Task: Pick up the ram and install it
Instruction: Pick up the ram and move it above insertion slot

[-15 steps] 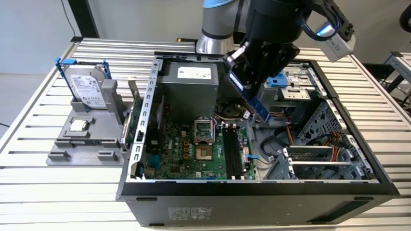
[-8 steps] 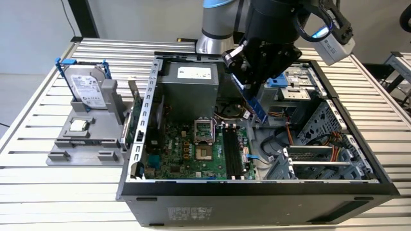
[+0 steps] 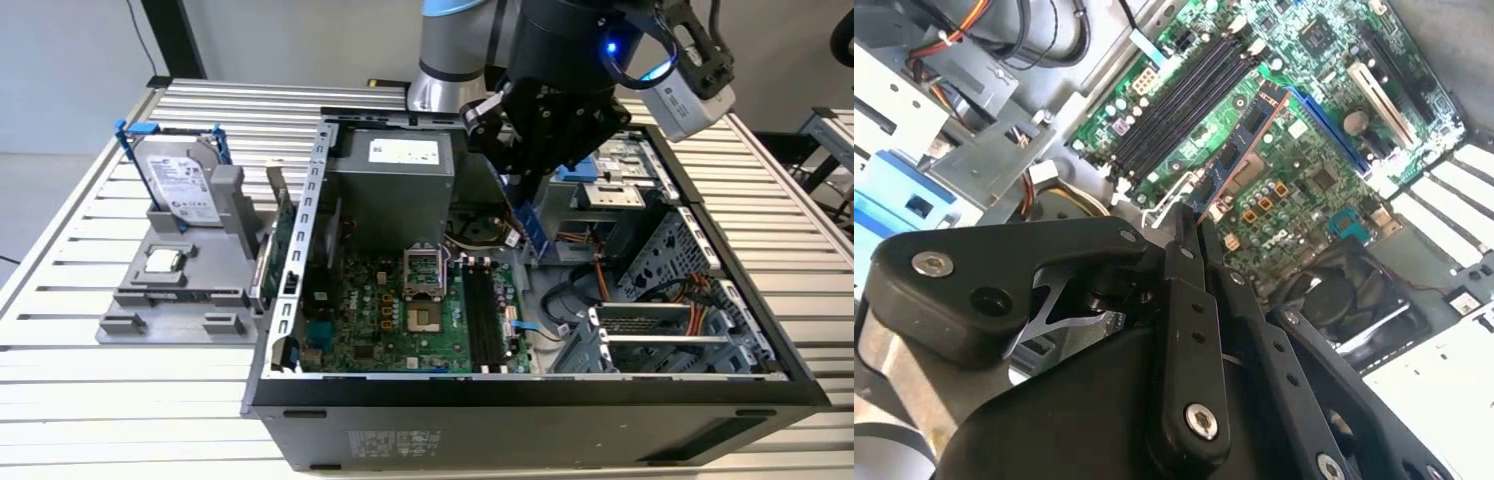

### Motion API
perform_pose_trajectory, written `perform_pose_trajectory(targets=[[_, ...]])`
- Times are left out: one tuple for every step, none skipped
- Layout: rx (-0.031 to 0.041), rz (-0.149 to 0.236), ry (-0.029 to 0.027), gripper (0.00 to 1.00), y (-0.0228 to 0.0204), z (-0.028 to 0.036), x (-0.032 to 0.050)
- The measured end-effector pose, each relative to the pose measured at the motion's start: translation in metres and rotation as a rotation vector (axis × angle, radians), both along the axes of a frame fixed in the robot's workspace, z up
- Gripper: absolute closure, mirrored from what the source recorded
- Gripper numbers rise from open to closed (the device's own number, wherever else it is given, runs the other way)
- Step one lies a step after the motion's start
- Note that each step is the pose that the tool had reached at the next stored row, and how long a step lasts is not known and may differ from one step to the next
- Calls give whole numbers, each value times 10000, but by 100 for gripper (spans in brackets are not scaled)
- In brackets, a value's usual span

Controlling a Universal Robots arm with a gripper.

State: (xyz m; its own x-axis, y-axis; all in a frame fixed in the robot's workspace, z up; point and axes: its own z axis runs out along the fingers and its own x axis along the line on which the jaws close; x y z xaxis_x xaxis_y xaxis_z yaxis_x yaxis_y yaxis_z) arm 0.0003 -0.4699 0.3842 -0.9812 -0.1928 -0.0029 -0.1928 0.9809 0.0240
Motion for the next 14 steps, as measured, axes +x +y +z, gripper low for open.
perform_pose_trajectory(targets=[[1, 0, 0, 100, 0, 0, 0], [2, 1, 0, 100, 0, 0, 1], [4, 3, 0, 100, 0, 0, 1], [6, 3, 0, 100, 0, -1, 1], [7, 2, -1, 100, 0, -1, 1], [7, 3, 0, 100, 0, 0, 2], [8, 2, 0, 100, 0, 0, 2], [9, 3, 3, 100, 0, 0, 2], [10, 3, 2, 100, 0, 0, 2], [12, 3, 2, 100, 0, 0, 2], [14, 2, 2, 100, 0, 0, 2], [14, 3, 2, 100, 0, -1, 2], [16, 2, 2, 100, 0, -6, 2], [18, 3, -2, 100, 0, -21, 2]])
